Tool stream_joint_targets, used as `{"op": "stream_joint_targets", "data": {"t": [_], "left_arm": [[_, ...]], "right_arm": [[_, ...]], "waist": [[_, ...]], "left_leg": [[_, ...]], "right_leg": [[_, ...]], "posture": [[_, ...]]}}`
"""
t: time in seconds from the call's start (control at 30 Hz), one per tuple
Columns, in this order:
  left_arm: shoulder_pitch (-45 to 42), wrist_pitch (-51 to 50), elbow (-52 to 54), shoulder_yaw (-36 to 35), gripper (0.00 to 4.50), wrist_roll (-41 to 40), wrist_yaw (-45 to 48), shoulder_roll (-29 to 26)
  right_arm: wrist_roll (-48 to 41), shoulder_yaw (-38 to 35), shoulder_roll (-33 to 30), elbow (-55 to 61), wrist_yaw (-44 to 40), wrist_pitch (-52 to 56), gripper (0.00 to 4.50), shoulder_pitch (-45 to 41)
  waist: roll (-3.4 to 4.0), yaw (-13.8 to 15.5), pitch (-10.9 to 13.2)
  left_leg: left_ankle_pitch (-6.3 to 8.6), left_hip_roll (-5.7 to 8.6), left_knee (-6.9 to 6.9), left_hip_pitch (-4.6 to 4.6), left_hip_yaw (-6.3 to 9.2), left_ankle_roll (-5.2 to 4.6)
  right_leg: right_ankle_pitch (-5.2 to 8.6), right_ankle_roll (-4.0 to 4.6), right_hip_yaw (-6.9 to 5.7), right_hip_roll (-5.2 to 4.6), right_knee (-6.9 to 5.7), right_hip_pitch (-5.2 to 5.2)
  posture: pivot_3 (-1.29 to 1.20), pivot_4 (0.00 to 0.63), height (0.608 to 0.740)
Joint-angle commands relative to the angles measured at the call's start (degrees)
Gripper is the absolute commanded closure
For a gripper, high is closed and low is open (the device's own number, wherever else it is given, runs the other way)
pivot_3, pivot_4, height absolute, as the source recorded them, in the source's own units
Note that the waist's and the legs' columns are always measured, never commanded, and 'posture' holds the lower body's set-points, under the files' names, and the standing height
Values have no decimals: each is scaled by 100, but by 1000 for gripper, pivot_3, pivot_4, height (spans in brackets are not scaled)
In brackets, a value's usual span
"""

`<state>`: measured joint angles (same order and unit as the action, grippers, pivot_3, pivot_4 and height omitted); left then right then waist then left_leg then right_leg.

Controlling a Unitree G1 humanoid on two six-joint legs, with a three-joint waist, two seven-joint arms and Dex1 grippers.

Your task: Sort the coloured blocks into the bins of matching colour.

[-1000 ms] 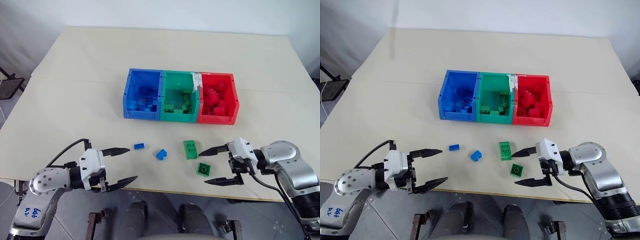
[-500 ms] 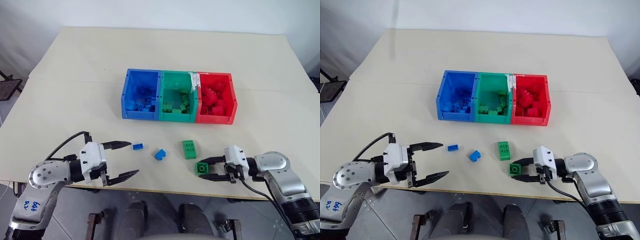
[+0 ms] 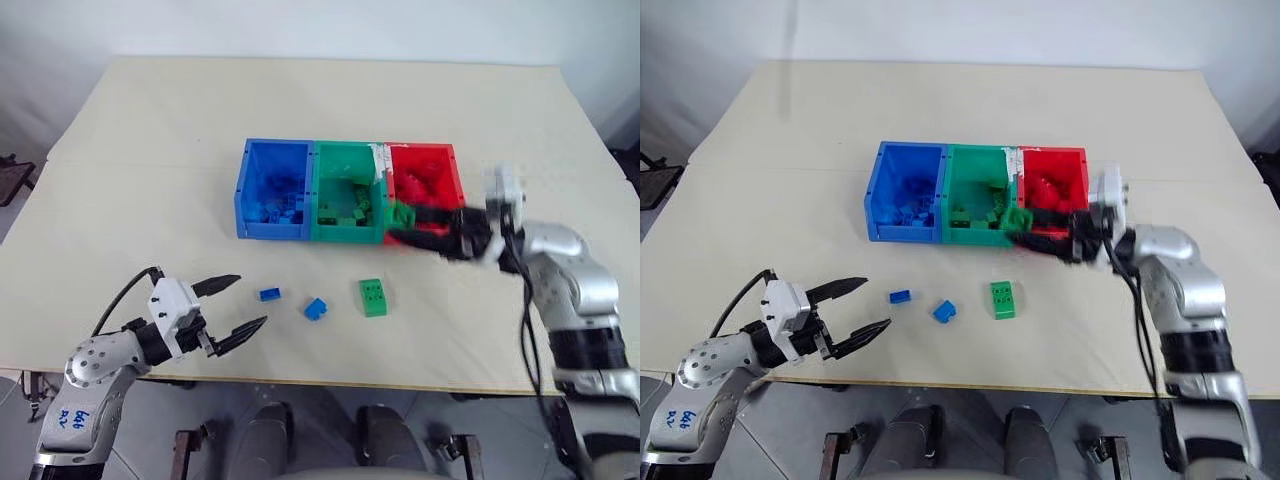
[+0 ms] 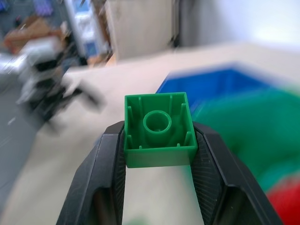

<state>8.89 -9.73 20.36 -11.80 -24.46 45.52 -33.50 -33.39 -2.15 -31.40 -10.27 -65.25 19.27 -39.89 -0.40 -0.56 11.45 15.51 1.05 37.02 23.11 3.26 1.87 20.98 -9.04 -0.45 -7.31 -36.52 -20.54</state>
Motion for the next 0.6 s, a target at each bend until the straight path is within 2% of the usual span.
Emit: {"op": "stream_joint_targets", "data": {"t": [0.03, 0.2, 0.23, 0.33, 0.43, 0.47, 0.6], "left_arm": [[176, 124, 277, -257, 0, 32, -192, 26], [347, 106, 522, -433, 0, -6, -334, -17], [383, 92, 601, -465, 0, -15, -350, -31], [428, 31, 778, -492, 0, -52, -388, -64], [398, -41, 908, -418, 0, -117, -308, -139], [369, -72, 929, -391, 0, -157, -269, -160], [85, -271, 918, -227, 0, -327, -109, -259]], "right_arm": [[858, 278, 414, -1209, 535, -673, 3008, -829], [1757, 561, 853, -2701, 966, -1430, 3008, -1701], [1850, 568, 895, -2916, 971, -1613, 2245, -1781], [1896, 475, 927, -3220, 766, -1842, 1262, -1867], [1789, 385, 817, -3030, 459, -1824, 233, -1729], [1772, 362, 749, -2933, 366, -1815, 15, -1646], [1393, 71, 306, -2167, -278, -1650, 15, -1005]], "waist": [[0, 18, 0], [0, 19, 0], [0, 28, 0], [0, 30, 0], [1, -1, 0], [1, -8, 0], [1, 22, 0]], "left_leg": [[1, 3, 1, 2, 0, -1], [0, 10, -7, 11, -2, -3], [1, 11, -7, 12, -1, -3], [2, 16, -9, 15, -2, -5], [2, 13, -10, 16, -5, -6], [2, 12, -10, 15, -7, -6], [2, 13, -8, 16, -22, -5]], "right_leg": [[0, 0, 0, -3, -1, -4], [1, 1, 1, -8, -5, -16], [1, 2, 0, -8, -6, -17], [1, 3, -4, -11, -6, -15], [1, 3, -4, -10, -6, -15], [1, 3, -5, -8, -6, -14], [2, 3, -11, -9, -3, -9]], "posture": [[0, 150, 740], [0, 150, 740], [0, 150, 740], [0, 150, 740], [0, 150, 740], [0, 150, 740], [0, 150, 740]]}}
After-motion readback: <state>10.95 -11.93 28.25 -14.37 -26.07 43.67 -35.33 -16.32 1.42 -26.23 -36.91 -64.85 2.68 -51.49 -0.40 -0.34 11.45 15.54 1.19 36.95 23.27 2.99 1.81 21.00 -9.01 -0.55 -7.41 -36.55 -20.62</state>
